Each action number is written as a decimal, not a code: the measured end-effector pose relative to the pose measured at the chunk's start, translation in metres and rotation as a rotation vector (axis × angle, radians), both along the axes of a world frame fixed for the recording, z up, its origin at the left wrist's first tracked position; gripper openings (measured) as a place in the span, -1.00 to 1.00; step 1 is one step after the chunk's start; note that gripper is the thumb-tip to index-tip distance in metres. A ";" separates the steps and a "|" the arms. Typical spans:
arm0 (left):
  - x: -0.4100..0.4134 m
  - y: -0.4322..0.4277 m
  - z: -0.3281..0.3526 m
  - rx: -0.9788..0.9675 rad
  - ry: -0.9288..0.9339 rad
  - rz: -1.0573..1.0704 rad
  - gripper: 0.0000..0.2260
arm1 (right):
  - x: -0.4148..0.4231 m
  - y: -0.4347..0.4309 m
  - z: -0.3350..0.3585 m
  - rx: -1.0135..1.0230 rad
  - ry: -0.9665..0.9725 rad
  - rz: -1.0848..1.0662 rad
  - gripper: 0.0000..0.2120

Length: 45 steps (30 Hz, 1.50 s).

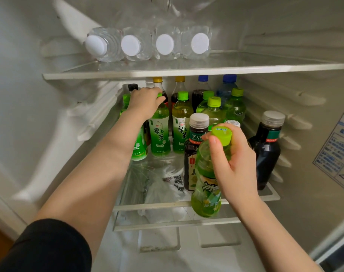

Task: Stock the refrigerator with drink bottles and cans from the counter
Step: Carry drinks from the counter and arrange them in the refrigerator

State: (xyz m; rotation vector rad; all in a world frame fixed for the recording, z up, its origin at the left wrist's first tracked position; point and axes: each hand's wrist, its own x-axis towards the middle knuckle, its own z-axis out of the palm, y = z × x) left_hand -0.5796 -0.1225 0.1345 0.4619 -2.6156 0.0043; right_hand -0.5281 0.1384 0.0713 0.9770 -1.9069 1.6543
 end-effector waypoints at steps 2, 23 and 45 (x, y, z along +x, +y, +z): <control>-0.001 0.002 0.001 -0.011 -0.006 0.003 -0.63 | 0.000 0.000 0.000 0.004 0.001 -0.002 -0.67; 0.009 0.013 -0.007 0.046 0.055 0.005 -0.53 | -0.004 0.002 0.002 0.008 -0.022 -0.002 -0.66; 0.111 0.180 -0.152 0.926 0.356 -0.426 -0.39 | -0.018 0.019 0.015 0.053 -0.162 0.289 -0.76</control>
